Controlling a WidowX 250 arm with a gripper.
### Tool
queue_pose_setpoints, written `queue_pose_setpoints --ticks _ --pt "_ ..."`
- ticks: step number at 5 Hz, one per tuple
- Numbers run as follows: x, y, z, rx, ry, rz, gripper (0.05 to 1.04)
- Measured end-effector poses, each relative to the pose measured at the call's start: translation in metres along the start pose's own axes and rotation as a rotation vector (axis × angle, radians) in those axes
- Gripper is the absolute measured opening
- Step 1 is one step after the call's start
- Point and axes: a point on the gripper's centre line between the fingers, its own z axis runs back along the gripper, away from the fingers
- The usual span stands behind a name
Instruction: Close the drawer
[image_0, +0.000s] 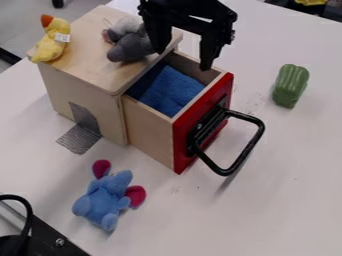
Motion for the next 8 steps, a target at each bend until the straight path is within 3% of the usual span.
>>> queue_pose_setpoints --ticks 2,4,5,6,7,8 --pt "0.003 -0.021 -0.016 -0.026 0.043 -0.034 0.999" --pt "0.01 -0.082 -0.023 -0.08 0.03 -0.144 0.999" --pt "0.005 -0.109 -0.034 -0.077 0.046 -0.158 0.999" --pt "-0.002 -0.12 -0.062 -0.045 0.091 -0.134 0.999" --pt "-0.013 -0.122 -0.09 -0.011 0.175 -0.135 0.999" --pt "-0.02 -0.122 -0.104 0.01 0.219 -0.129 0.998"
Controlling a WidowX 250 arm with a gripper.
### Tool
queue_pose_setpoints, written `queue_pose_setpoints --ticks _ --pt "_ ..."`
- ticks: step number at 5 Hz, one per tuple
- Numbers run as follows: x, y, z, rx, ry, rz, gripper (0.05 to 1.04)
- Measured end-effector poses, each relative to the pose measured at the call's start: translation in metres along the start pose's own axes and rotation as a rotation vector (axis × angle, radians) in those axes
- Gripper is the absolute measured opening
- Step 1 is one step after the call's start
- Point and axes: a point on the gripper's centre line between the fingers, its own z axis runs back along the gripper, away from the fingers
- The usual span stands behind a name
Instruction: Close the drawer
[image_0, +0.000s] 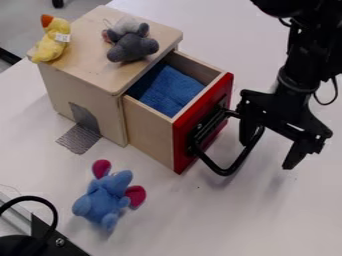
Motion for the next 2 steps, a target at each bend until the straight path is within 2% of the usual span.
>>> queue_pose_setpoints --ticks 1,2 --pt "-0.0002 -0.0031 -0.0111 -0.027 0.037 0.02 0.967" --pt "0.0 -0.0062 -0.0149 -0.046 0.04 0.01 0.706"
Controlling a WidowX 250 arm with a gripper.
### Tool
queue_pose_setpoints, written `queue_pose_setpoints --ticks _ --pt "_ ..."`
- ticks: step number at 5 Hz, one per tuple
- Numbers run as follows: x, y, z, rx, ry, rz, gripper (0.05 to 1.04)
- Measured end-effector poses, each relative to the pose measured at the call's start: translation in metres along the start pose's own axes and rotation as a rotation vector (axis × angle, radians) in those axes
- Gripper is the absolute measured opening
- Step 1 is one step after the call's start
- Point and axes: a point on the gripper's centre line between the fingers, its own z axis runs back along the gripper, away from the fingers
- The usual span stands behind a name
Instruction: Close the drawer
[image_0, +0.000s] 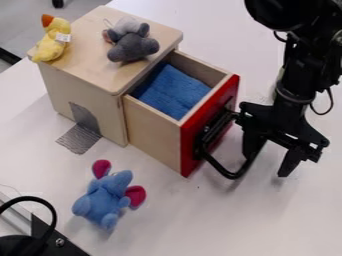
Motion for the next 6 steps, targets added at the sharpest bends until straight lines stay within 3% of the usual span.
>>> queue_pose_setpoints --ticks 1,2,3,6 --pt "0.001 0.002 0.0 0.008 -0.008 -0.018 0.409" --pt "0.001 0.005 0.0 0.022 -0.031 -0.025 0.184" --pt "-0.003 0.017 0.005 0.034 -0.044 -0.015 0.126" --pt "0.0 0.074 0.011 0.038 -0.051 0.11 0.12"
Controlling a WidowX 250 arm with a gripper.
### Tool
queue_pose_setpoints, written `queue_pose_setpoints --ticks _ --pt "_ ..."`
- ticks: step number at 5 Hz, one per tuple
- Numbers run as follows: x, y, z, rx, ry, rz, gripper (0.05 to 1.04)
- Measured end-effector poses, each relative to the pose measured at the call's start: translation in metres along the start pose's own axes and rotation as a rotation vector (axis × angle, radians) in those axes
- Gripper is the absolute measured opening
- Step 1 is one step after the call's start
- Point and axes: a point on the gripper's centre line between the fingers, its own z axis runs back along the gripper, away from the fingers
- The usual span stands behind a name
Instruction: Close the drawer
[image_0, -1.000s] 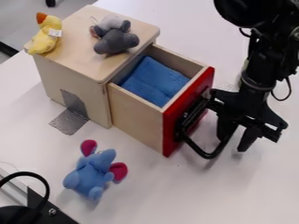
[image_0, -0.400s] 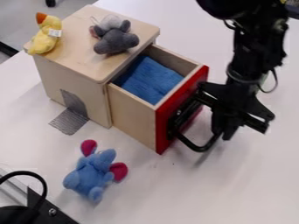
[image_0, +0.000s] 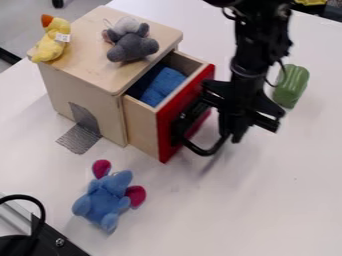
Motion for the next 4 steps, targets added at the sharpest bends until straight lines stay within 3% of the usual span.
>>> queue_pose_setpoints --ticks 4 --pt "0.006 0.06 -0.002 0.053 0.031 0.113 0.12"
